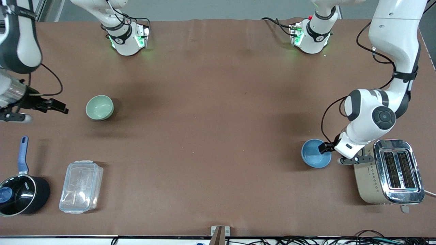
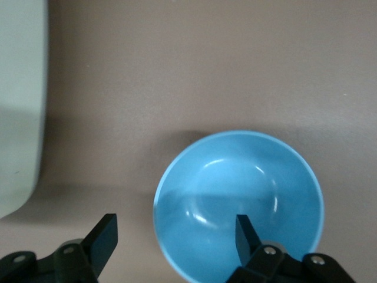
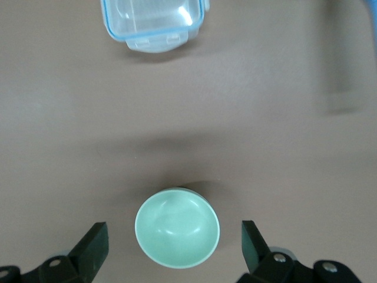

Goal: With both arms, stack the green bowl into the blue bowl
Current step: 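Grasp the green bowl with the right gripper and blue with the left gripper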

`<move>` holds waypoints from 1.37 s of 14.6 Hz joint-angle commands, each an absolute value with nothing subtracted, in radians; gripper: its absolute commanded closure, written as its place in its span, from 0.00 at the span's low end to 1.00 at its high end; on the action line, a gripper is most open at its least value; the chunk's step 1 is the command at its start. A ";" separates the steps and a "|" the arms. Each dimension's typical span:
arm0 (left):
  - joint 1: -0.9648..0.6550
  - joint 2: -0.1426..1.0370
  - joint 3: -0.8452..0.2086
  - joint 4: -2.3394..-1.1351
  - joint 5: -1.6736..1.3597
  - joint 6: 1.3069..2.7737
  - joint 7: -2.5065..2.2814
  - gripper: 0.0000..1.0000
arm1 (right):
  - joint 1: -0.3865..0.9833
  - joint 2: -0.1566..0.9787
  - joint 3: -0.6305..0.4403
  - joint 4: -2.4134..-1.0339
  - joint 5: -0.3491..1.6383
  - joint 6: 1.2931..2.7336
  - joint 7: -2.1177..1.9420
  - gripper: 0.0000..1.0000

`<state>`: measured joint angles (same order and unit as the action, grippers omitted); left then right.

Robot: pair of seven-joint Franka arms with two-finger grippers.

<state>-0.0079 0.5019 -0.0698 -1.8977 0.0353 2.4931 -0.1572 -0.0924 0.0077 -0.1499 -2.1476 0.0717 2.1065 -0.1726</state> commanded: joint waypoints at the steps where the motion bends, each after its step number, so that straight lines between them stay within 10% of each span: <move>1: -0.008 0.531 -0.064 -1.896 0.054 2.536 -0.170 0.24 | -0.101 0.027 -0.140 -2.255 0.092 2.198 -0.183 0.01; 8: -0.008 0.549 -0.069 -1.893 0.054 2.539 -0.187 0.88 | -0.165 0.130 -0.140 -2.290 0.100 2.198 -0.227 0.02; 20: -0.217 0.544 -0.293 -1.723 0.052 2.411 -0.717 0.99 | -0.296 0.279 -0.140 -2.290 0.436 2.204 -0.661 0.06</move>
